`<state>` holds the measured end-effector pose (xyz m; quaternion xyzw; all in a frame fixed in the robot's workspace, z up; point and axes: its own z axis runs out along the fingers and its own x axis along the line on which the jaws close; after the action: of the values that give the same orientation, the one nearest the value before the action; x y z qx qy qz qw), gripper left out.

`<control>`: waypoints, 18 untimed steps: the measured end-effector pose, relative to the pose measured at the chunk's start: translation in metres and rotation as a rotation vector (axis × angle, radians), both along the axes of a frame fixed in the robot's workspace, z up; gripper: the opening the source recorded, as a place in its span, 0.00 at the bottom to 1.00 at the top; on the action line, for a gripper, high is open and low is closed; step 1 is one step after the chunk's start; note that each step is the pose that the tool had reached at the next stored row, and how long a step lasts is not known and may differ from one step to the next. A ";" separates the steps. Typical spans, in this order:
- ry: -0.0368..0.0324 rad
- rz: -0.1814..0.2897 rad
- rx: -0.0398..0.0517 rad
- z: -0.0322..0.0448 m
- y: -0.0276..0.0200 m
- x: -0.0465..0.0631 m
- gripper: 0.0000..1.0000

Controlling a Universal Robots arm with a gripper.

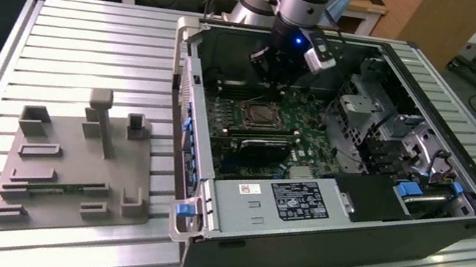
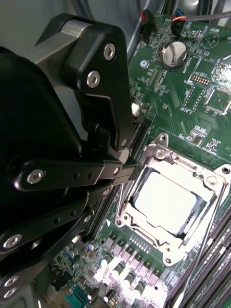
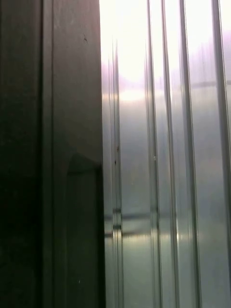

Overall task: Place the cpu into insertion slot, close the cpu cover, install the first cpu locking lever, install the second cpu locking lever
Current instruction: 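Install the first cpu locking lever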

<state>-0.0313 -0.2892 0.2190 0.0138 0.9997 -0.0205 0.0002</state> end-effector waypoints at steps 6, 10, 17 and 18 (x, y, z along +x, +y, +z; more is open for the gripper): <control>-0.0005 0.000 0.0002 0.0059 0.0000 -0.006 0.10; -0.0008 0.000 0.0001 0.0110 0.0000 -0.011 0.10; -0.0034 0.000 0.0000 0.0162 0.0000 -0.021 0.10; -0.0042 0.000 0.0001 0.0166 0.0000 -0.023 0.10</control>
<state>-0.0540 -0.2892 0.2356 0.0139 0.9997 -0.0204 0.0023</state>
